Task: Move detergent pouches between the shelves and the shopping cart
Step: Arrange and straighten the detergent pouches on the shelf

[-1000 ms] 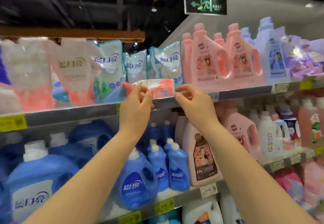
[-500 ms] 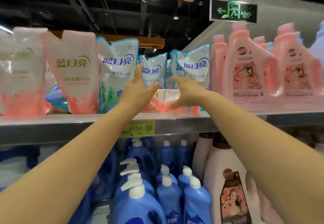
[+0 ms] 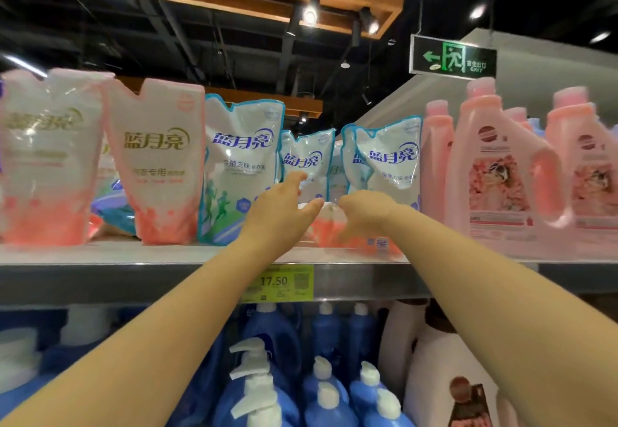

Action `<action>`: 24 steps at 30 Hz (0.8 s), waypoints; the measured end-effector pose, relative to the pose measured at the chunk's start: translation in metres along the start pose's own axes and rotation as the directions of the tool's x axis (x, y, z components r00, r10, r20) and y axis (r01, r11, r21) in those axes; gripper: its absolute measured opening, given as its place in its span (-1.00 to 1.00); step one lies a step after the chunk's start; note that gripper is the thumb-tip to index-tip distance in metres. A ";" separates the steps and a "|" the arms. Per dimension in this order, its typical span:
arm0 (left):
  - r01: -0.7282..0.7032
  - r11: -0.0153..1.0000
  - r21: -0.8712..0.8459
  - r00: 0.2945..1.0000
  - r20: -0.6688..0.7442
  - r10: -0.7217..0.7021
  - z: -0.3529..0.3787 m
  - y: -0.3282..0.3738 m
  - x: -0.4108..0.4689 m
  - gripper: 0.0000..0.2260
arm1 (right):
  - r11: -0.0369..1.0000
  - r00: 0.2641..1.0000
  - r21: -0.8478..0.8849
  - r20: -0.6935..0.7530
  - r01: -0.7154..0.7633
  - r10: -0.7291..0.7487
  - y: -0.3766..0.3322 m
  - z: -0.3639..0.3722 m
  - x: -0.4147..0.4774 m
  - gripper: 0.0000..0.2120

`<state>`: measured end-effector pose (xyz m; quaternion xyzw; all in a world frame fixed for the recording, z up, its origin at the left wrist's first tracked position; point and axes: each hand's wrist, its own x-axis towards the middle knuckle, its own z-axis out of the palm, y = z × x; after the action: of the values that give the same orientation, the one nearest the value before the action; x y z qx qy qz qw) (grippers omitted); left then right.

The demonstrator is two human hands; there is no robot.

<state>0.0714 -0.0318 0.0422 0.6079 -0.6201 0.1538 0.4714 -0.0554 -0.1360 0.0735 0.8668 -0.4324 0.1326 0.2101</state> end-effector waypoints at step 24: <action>0.187 0.200 -0.962 0.964 0.141 -0.225 -0.009 0.151 -0.090 -0.53 | 0.855 0.659 0.486 -0.585 -0.180 0.472 -0.045 -0.065 -0.180 -0.76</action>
<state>-0.0776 0.0621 0.0351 0.2594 -0.4873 -0.3178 0.7708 -0.1287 0.0444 0.0449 0.6838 -0.4395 0.5623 0.1515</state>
